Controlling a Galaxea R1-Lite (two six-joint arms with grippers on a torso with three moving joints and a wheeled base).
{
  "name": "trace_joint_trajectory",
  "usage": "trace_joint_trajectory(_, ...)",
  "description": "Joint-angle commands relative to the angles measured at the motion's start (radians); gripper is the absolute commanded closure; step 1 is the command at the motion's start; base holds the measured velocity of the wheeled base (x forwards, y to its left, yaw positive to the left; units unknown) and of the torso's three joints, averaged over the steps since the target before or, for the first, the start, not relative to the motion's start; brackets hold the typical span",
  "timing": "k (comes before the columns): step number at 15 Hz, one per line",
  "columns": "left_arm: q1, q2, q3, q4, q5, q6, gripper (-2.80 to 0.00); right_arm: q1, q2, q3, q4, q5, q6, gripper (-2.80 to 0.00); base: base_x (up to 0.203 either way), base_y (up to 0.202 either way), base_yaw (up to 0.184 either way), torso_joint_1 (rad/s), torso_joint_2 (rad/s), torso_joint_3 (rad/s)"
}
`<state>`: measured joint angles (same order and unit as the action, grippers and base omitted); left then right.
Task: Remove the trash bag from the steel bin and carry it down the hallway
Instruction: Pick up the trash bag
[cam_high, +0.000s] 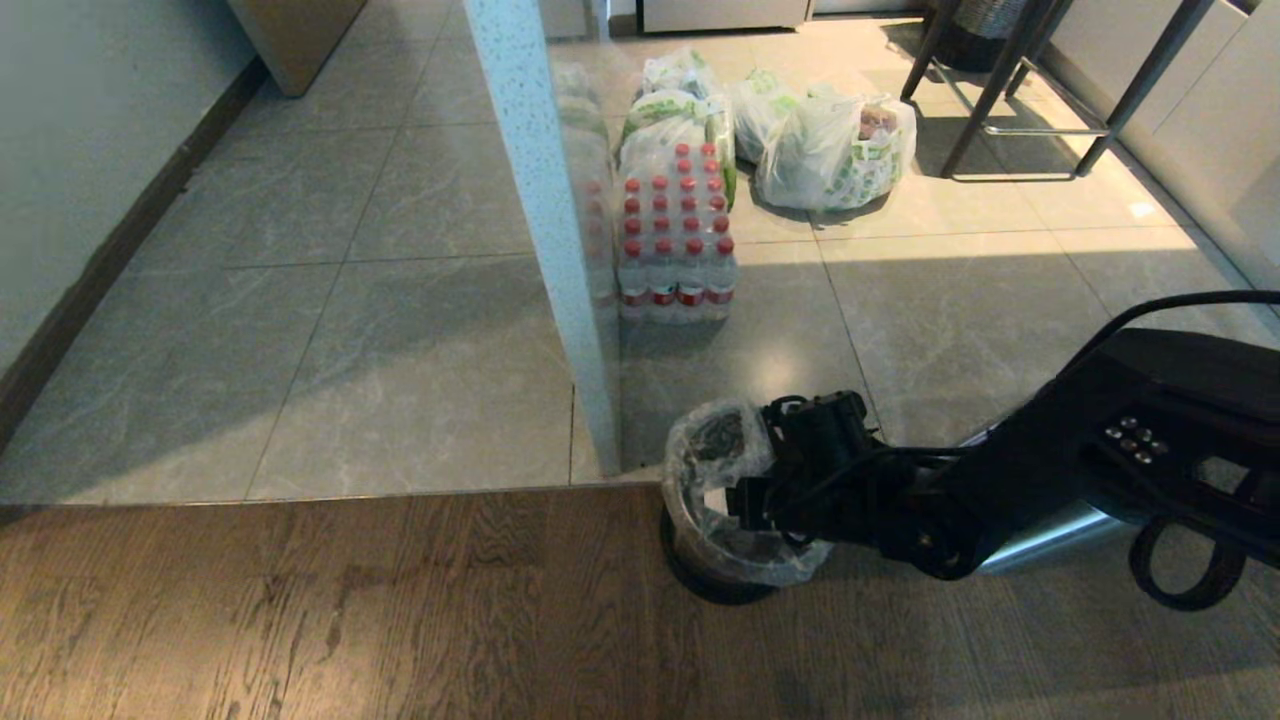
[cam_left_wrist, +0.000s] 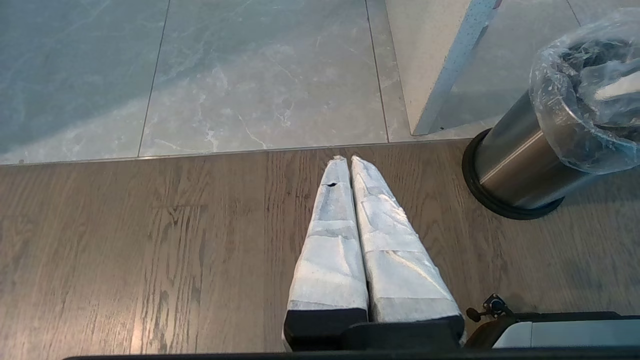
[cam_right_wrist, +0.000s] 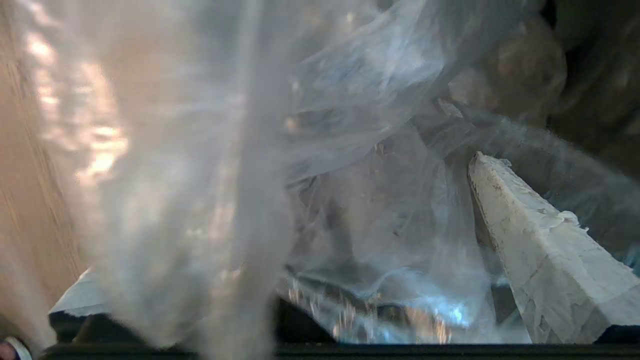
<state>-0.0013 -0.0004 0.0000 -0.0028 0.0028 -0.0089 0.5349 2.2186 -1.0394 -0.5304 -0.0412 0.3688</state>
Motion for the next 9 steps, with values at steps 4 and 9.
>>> trace_joint_trajectory(4, 0.0, 0.0, 0.001, 0.0, 0.0, 0.0, 0.0, 0.008, 0.044, -0.038, 0.002, 0.037, 0.012, -2.8, 0.0, 0.0, 0.0, 0.0, 0.0, 0.0)
trace_joint_trajectory(9, 0.0, -0.001, 0.0, 0.0, 0.0, 0.0, 0.0, 0.008, 0.104, -0.084, 0.006, 0.052, 0.01, -2.8, 0.0, 0.0, 0.0, 0.0, 0.0, 0.0)
